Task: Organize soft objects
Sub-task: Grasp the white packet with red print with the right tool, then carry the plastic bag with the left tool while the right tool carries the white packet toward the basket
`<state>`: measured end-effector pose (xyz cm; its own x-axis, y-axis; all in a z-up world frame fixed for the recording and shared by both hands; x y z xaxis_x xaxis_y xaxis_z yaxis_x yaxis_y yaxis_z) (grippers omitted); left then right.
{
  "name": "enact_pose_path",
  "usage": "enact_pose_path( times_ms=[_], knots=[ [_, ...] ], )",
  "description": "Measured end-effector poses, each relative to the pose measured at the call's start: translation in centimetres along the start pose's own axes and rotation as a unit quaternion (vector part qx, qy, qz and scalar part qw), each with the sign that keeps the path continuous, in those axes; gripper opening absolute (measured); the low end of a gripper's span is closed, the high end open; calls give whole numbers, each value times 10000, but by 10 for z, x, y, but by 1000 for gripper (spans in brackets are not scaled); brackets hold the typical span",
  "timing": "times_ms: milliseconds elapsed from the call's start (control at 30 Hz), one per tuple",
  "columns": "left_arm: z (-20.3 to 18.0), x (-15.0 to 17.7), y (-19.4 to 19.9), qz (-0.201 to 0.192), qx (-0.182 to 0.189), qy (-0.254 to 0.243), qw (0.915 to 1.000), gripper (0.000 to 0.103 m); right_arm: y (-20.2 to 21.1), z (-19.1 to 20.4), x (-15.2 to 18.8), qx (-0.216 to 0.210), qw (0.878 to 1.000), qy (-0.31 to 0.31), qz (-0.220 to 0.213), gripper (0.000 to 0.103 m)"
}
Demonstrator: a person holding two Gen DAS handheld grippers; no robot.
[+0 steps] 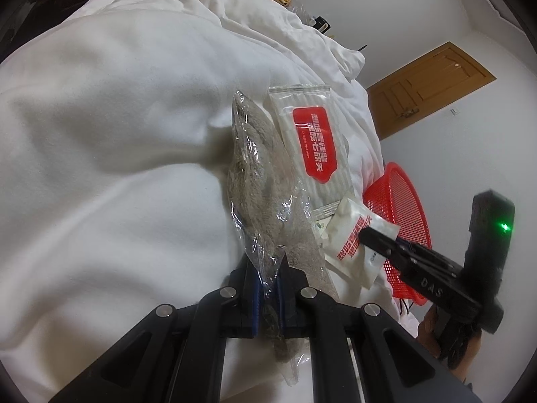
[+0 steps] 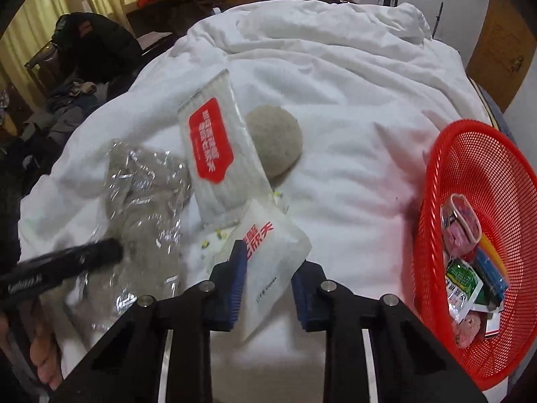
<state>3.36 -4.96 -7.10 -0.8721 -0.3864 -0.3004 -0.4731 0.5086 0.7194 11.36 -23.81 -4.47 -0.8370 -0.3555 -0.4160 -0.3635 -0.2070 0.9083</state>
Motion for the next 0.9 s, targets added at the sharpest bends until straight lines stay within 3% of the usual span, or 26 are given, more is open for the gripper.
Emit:
enact_pose_path(
  times_ms=[167,300,533,733,900],
  knots=[
    [-1,1,-2,68,-63,-43,9999,6,-6,-3,11,-546,9981,-232,163,24],
    [-3,1,-3,78,-125,-86,9999,7,1,-4,16,-788,9962,-311,207,13],
    [-4,-2,-15,267,3,-43,9996,14,44,-26,42,-902,9948,-376,-299,6],
    [-12,3,-4,23,43,-169,9998,6,65,-54,52,-1000,9883,-822,-807,6],
    [-27,8,18,-165,426,-258,9986,4,82,-76,48,-918,9845,-1055,-1059,6]
  ],
)
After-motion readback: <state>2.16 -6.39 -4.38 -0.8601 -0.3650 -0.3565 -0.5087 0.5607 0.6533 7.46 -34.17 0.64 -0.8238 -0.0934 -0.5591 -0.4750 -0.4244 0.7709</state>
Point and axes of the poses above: each gripper's, at about its wrist camera, not at the fingertips, and y roughly against the way its jaws point, z to its left, x to its underside, the point moved 3 cm from there along -y, roughly the way its jaws point, and after that the axes turned 3 degrees about z, right-handed, at the moved point
